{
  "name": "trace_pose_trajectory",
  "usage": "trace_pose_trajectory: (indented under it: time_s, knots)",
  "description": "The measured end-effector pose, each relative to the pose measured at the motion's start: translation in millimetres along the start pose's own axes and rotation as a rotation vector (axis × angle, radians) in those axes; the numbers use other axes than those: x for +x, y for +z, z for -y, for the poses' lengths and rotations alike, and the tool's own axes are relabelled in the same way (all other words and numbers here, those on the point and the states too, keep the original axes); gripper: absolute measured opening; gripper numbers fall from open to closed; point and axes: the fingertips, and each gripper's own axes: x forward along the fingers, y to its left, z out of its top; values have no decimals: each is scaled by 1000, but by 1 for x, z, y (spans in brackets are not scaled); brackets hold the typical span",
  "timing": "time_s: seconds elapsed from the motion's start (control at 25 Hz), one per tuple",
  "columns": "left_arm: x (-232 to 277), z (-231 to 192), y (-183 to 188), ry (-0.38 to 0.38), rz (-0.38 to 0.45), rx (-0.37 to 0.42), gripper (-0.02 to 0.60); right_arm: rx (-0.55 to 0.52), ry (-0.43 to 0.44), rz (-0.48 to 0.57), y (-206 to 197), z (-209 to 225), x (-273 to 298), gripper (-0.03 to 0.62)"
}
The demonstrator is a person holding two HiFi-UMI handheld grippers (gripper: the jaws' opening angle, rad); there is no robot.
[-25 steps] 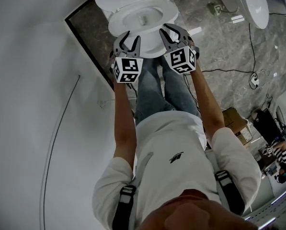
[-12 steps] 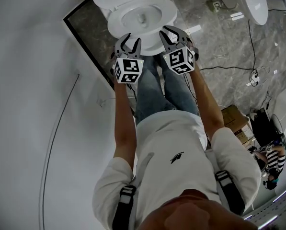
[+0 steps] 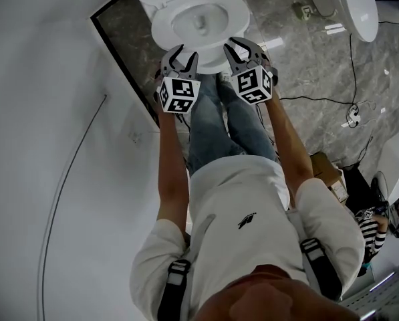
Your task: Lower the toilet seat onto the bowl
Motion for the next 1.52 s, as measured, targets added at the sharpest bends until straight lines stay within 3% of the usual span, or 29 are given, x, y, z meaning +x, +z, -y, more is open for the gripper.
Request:
trace_pose_trajectory:
  time_s: [1.52]
  knots:
    - [8,50,-64,-36,-77,2,173,-3,111,-43,-64,-46,-3,94]
